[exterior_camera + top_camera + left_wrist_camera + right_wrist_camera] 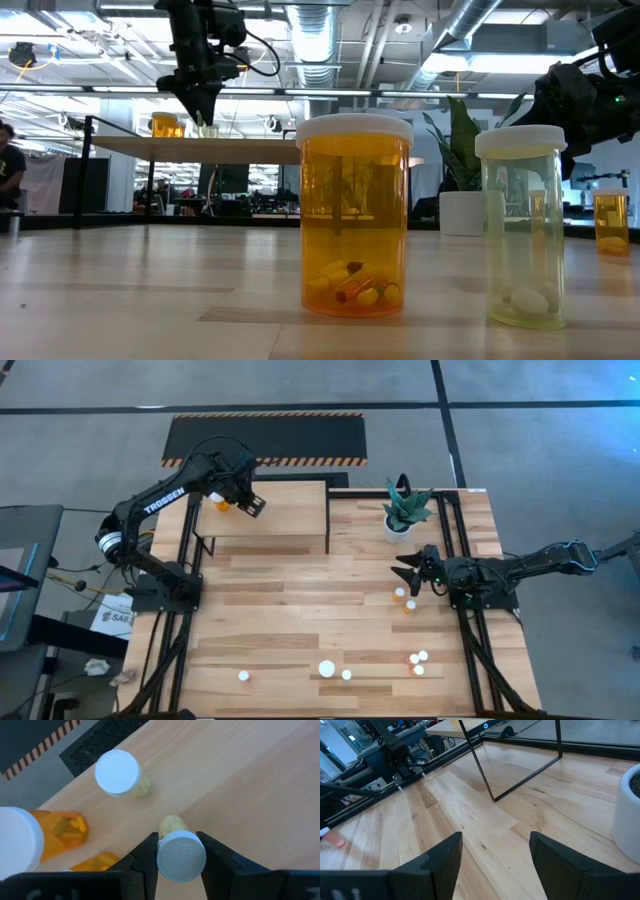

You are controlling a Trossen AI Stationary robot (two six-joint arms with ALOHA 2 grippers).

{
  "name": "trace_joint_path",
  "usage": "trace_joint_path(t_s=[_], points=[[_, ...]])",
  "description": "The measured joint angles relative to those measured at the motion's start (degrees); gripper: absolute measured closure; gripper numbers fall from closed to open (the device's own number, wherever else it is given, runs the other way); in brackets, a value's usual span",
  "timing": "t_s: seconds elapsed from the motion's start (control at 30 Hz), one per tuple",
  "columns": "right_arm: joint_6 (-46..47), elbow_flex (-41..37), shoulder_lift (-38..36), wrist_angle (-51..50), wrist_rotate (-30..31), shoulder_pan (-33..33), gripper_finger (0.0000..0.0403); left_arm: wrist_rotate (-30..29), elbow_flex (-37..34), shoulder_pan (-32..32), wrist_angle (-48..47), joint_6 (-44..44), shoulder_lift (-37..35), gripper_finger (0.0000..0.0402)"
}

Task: Pick and place medicine bottles onto shelf by color
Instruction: Put the left yellow pill bottle on the shelf aligned with the other yellow pill bottle

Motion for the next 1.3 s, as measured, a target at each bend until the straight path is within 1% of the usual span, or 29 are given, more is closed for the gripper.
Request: trace_joint_path(t_s=[0.43, 1.3], points=[[0.0, 0.0, 0.0, 0.0, 0.0, 0.0, 0.0147, -0.8, -0.3, -0.3, -0.5, -1.4, 0.0, 0.0301], [0.0, 0.0, 0.0, 0.0, 0.0, 0.0, 0.0147, 0.3, -1.1, 0.0, 0.3, -1.3, 0.0, 0.0301]])
